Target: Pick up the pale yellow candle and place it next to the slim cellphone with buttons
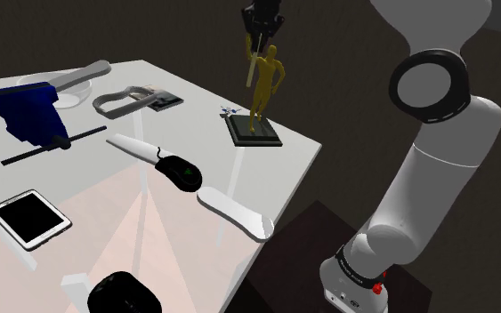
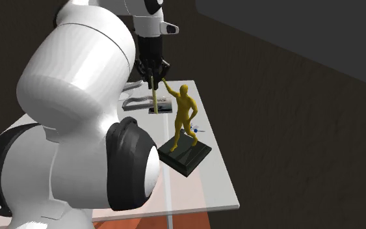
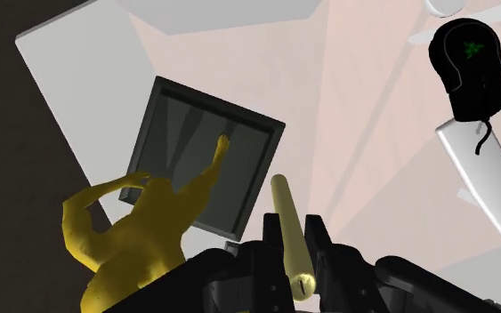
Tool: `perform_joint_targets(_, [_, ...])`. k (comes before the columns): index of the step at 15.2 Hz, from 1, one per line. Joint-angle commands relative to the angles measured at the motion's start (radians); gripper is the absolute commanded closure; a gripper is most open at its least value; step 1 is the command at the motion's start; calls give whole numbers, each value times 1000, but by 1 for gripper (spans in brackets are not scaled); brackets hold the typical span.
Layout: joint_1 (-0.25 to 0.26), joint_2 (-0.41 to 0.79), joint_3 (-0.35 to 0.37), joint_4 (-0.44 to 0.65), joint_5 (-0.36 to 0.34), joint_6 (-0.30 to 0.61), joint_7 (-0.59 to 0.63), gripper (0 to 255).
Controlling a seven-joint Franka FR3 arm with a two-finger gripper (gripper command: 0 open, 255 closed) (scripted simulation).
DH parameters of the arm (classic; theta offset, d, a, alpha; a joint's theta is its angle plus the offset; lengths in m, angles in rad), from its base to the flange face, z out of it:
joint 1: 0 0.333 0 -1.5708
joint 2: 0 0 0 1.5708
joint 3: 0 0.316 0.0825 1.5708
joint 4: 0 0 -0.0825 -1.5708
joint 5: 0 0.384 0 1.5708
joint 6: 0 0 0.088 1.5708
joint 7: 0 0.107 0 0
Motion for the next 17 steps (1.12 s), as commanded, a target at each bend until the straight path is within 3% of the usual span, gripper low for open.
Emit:
perform_joint_targets(1, [3, 28, 1, 71, -3, -43, 2, 255])
perform_joint_targets(4, [8, 72, 2, 169, -8, -98, 5, 255])
perform_joint_targets(10, [87, -41, 52, -65, 2, 25, 140, 255])
perform_joint_targets(17, [178, -78, 120, -193, 5, 119, 300, 255])
